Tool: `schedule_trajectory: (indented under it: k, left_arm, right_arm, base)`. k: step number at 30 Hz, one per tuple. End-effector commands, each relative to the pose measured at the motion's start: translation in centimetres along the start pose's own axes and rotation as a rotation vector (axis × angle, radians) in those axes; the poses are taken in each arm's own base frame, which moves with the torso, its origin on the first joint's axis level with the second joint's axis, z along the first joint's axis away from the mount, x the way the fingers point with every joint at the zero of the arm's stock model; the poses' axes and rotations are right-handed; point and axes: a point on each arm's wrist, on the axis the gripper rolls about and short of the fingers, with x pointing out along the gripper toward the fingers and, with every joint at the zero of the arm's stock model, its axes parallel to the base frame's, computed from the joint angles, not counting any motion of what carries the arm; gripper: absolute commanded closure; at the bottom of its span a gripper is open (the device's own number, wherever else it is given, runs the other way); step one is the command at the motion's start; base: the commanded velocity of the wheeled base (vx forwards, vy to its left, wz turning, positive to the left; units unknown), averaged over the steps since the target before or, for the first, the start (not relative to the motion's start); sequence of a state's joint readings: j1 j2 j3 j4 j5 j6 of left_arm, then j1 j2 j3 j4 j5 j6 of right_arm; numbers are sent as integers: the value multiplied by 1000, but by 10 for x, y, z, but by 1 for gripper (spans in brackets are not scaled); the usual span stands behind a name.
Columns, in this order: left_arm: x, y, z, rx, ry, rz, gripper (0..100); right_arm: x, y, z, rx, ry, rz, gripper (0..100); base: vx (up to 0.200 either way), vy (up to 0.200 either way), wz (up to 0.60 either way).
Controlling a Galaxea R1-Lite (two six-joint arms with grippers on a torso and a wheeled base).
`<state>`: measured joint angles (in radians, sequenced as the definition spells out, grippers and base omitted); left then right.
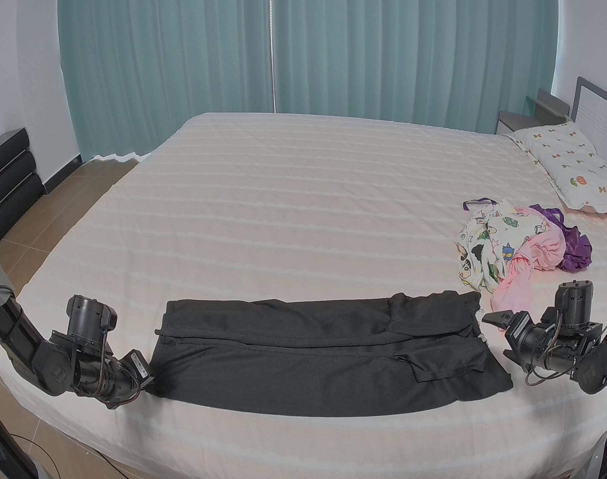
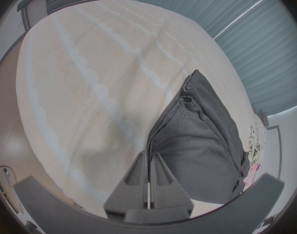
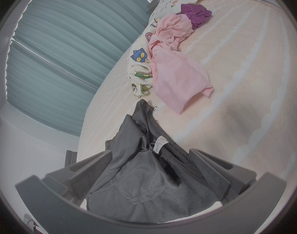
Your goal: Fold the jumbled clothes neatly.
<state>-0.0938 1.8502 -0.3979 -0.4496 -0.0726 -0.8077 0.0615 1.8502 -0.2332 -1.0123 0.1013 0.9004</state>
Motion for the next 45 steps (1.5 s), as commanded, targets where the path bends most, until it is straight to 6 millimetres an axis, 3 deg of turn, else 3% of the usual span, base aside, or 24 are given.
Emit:
schedule_trajectory:
  k: [1,10,11,15,19,25,28,37,45]
  left_arm:
    - [0,7,-1,25,27,53,100]
    - [-1,10,-2,39,34,65,100]
    - [-1,10,-2,39,37,66,0]
    - [-4,9,-1,33,24,57,0]
    - [-16,5,14,3,-41,6,0]
    - [-21,-22,45,11,-148,-91,0]
    - [-21,-31,52,24,-161,-120,0]
    - [12,-39,58,311,-76,-136,0]
    - [30,-39,59,394,-26,-160,0]
  right_arm:
    - [-1,-1,-1,-1,4,-6,0]
    - [-1,-2,-2,-3,6,-6,0]
    - [-1,-2,-2,-3,6,-6,0]
    - [-2,-2,-3,-4,8,-9,0]
    - [-2,-3,-3,-6,9,-10,0]
    - [-3,-1,-8,-17,26,-6,0]
    - [-2,-1,-9,-17,30,-7,0]
    - [-2,-1,-12,-24,42,-8,0]
    - [-1,1,-18,-36,64,-10,0]
  base:
    - [0,0,0]
    - [0,0,0]
    - [0,0,0]
    - [0,0,0]
    - [0,0,0]
    - [0,0,0]
    - [0,0,0]
    - [0,0,0]
    - [0,0,0]
